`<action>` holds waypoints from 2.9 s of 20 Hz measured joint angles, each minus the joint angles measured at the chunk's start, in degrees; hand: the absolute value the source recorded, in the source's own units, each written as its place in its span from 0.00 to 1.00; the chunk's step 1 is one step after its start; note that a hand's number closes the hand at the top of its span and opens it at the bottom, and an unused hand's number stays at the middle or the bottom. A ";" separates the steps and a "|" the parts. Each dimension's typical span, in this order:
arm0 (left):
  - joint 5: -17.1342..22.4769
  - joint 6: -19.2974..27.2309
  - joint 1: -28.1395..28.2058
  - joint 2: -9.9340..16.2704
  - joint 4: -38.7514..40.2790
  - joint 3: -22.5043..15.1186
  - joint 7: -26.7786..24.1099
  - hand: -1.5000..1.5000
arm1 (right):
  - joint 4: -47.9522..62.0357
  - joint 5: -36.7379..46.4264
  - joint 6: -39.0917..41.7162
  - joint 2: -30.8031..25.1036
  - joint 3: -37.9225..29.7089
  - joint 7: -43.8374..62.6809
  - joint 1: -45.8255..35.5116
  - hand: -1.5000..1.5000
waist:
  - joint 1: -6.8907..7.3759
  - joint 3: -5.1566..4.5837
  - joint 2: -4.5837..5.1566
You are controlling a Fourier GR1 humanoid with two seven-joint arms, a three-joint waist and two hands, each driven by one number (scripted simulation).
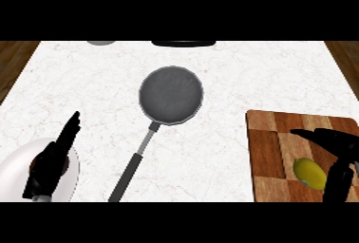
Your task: Pick the lemon from the cutting board and place it in the pan
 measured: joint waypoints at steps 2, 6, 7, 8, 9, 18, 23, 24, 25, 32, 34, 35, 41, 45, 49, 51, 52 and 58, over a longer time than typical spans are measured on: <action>-0.55 -0.58 -0.60 -0.58 0.77 0.66 -0.24 0.50 | -0.51 1.42 0.29 0.79 -0.24 0.11 1.10 0.00 | -0.06 -0.01 0.00; -2.45 -0.61 0.21 -2.05 -0.43 0.72 0.25 0.50 | 1.09 5.63 0.66 2.88 0.16 -1.27 2.22 0.00 | 0.01 0.00 0.01; -2.45 -1.20 0.63 -2.04 -1.11 1.08 0.45 0.50 | 1.33 6.42 0.96 2.99 -0.26 -1.82 2.48 0.00 | 0.03 0.01 0.02; -2.75 -1.30 0.71 -2.24 -1.70 1.26 1.03 0.50 | 1.02 6.81 1.32 2.56 -0.95 -2.69 3.54 0.00 | -0.01 0.01 0.01; -3.01 -1.59 0.86 -2.56 -1.93 1.51 1.22 0.50 | 1.23 7.37 1.49 3.34 -1.17 -2.56 3.56 0.00 | -0.02 0.01 0.00; -4.90 -4.55 -0.13 -4.85 -0.33 4.25 0.75 0.50 | 6.52 16.73 2.25 7.06 -2.23 -8.45 3.03 0.00 | 0.02 0.00 0.03; -5.19 -6.25 0.23 -5.61 -0.12 5.89 -0.16 0.50 | 7.62 20.60 1.62 9.32 -2.64 -10.67 4.39 0.00 | 0.00 0.01 0.02; -5.66 -6.21 0.16 -5.95 -0.46 5.95 0.33 0.50 | 8.59 21.32 1.56 9.39 -3.06 -11.96 3.92 1.00 | 0.02 -0.01 0.00; -5.69 -6.55 -0.24 -6.09 -0.13 6.36 0.53 0.50 | 9.08 22.18 0.94 9.72 -3.31 -12.92 3.90 1.00 | 0.00 -0.08 -0.04; -6.78 -7.59 -0.84 -7.30 0.43 7.11 0.32 0.50 | 10.51 23.18 -0.78 12.42 -6.40 -15.63 4.19 1.00 | -0.11 -0.42 -0.25; -6.69 -8.19 -0.67 -6.97 0.13 7.82 0.27 0.50 | 10.88 23.17 -0.78 13.06 -7.01 -16.00 4.45 1.00 | -0.13 -0.51 -0.30; -6.58 -8.49 0.27 -6.88 0.05 8.19 -0.63 0.50 | 10.29 22.77 -0.37 13.22 -7.57 -15.90 4.82 1.00 | -0.11 -0.48 -0.30; -8.10 -7.99 0.61 -8.35 -0.40 7.49 -0.09 0.50 | 7.70 26.99 -7.87 18.56 -8.31 -10.20 6.51 1.00 | -0.42 -0.66 -0.41; -8.52 -7.97 0.68 -8.37 -0.66 7.42 -0.13 0.50 | 3.87 33.58 -17.77 25.21 -6.91 -0.52 6.84 1.00 | -0.42 -0.48 -0.35; -8.76 -7.84 0.28 -8.59 -0.74 7.40 0.37 0.50 | -0.70 42.18 -26.85 26.94 -4.04 3.29 6.06 1.00 | -0.34 -0.18 -0.26; -8.53 -8.07 -0.14 -8.59 -0.42 7.57 0.55 0.50 | -3.44 46.08 -30.47 26.17 -2.76 2.95 4.44 1.00 | -0.35 -0.12 -0.27; -8.57 -8.02 -0.44 -8.78 -0.16 7.49 0.64 0.50 | -4.46 48.19 -32.13 25.68 -2.08 2.77 3.19 1.00 | -0.27 -0.10 -0.24; -8.16 -8.74 -0.31 -8.44 0.20 8.04 -0.10 0.50 | -8.96 57.24 -39.18 24.71 1.92 0.32 -4.76 1.00 | 0.36 -0.05 -0.11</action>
